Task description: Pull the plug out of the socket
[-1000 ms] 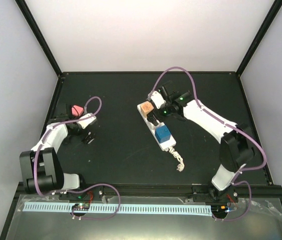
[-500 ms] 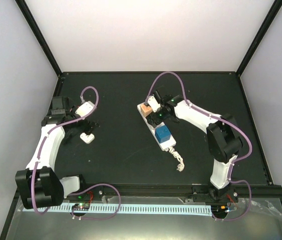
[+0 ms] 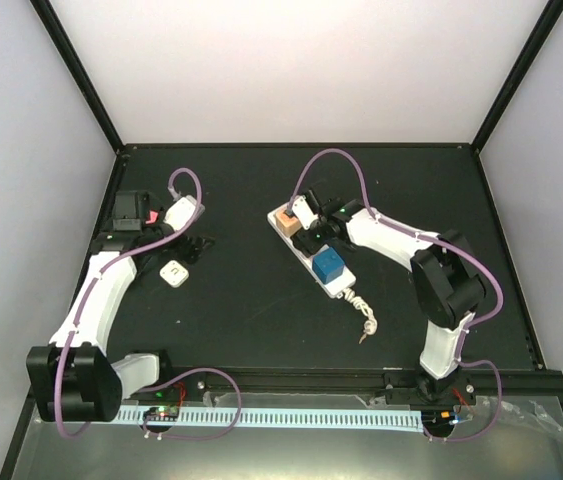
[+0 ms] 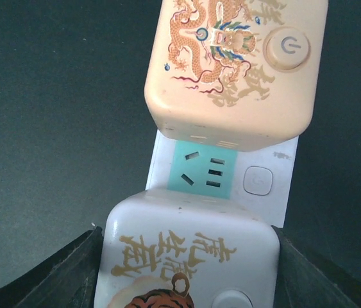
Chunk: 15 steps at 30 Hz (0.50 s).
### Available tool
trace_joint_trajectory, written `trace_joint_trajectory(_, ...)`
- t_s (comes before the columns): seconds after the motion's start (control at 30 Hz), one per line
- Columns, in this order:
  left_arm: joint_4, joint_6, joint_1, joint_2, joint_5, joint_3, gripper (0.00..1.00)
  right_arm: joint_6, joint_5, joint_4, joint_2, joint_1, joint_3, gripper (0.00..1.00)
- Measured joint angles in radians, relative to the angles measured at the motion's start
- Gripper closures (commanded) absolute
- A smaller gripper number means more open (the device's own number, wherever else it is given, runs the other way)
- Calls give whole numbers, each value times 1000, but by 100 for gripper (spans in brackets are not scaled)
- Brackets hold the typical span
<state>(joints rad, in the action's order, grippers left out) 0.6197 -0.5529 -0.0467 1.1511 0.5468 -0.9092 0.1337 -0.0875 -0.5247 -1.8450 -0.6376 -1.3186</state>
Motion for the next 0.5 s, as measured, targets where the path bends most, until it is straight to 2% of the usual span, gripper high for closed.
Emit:
trace_joint_trajectory(0.37,-189,125,193,-13,-19,102,7,9,-28,33,3,-103,13,42)
trace_joint_trajectory(0.43,-225,147,224,-12,-31,124,7,1,-35,40,3,-122,16,36)
trace_joint_trajectory(0.5,-258,169,254,-6,-47,146,7,-6,-44,55,4,-134,22,20)
